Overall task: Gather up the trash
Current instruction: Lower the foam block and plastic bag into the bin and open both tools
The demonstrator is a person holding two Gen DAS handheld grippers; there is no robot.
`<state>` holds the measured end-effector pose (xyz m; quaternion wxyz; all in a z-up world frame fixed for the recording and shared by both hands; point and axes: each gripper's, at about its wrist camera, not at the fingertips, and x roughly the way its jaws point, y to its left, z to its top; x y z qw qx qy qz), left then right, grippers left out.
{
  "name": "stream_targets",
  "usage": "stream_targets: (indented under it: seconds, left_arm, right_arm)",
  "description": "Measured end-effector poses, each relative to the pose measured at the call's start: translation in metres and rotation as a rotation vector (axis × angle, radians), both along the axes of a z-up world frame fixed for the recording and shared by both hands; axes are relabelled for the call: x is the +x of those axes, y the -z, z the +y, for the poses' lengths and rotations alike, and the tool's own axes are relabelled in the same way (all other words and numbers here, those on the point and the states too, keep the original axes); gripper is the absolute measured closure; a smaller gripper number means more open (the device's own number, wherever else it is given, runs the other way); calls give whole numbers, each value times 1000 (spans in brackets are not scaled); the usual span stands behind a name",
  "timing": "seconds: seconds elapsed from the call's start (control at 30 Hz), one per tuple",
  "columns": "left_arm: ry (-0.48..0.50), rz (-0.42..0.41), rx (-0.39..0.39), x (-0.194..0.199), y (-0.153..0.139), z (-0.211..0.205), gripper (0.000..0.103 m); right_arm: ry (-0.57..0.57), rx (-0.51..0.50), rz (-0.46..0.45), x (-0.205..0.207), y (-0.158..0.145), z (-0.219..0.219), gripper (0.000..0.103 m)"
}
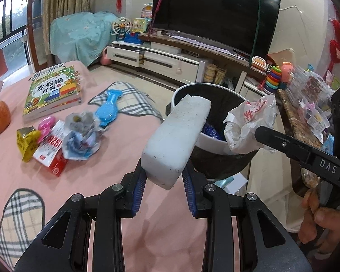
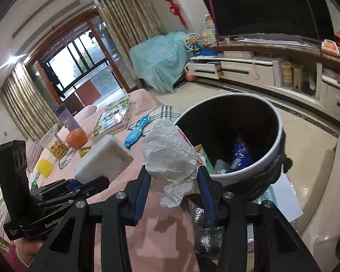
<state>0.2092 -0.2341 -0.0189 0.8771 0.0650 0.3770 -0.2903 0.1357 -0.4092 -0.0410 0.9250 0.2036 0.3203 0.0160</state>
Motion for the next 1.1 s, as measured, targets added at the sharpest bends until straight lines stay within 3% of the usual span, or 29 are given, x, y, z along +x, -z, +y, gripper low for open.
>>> stream_targets:
  seconds: [1.1]
  left_arm:
    - [72, 8, 71, 45, -2, -89, 73]
  right_arm:
    - [115, -40, 60, 36, -1, -70, 60]
